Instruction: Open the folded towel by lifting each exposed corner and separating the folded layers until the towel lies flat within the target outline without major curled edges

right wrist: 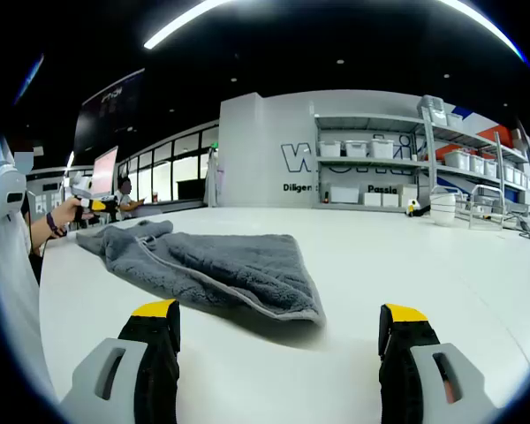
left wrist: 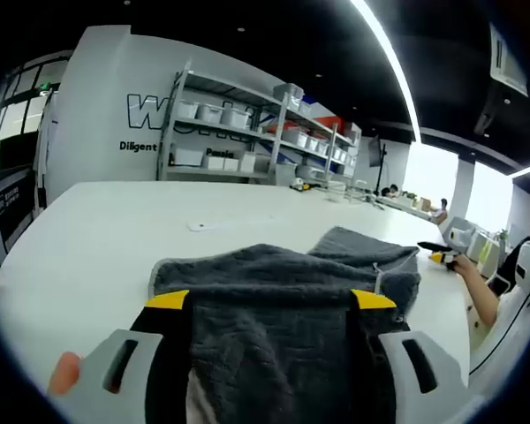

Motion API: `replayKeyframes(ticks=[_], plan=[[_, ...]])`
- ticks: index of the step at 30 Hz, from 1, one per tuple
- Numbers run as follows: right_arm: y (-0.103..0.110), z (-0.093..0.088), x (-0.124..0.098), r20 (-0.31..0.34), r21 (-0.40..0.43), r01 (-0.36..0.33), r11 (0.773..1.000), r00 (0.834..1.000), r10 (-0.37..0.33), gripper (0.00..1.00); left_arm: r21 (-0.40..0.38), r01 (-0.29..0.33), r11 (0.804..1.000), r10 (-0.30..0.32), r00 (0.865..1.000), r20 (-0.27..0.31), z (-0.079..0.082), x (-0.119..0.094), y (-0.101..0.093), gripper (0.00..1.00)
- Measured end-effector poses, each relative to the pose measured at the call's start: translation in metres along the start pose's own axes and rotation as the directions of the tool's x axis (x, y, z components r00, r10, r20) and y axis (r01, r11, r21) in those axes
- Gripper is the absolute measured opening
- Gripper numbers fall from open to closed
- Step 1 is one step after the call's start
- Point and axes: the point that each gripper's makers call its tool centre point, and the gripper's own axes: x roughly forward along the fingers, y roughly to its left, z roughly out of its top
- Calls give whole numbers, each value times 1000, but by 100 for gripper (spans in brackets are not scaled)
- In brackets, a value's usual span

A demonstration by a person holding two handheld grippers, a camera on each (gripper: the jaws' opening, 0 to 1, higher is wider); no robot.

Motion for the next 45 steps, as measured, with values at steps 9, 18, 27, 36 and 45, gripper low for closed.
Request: replayKeyframes(ticks=[9, 18, 27, 36, 45], plan=[[0, 0, 0, 1, 1, -2, 1000, 1000, 2, 95, -24, 12, 1000, -13, 1000, -19, -10, -9, -16, 92], [0, 1, 0, 4, 0, -2, 1000, 1000, 2, 95, -37, 1, 999, -2, 999, -32, -20, -24, -16, 99], [0, 1, 0, 3, 1, -2, 1000, 1000, 2, 95, -58, 14, 998, -17, 999, -44, -28, -26, -23, 99], [1, 0, -1, 3, 3, -2, 1000, 1000, 2, 95, -67, 39, 997, -43, 998, -55, -31, -19, -30, 99], [0, 0, -1, 3, 3, -1, 1000, 1000, 1, 95, -51, 78, 996, -82, 994, -78, -33, -3, -46, 98]])
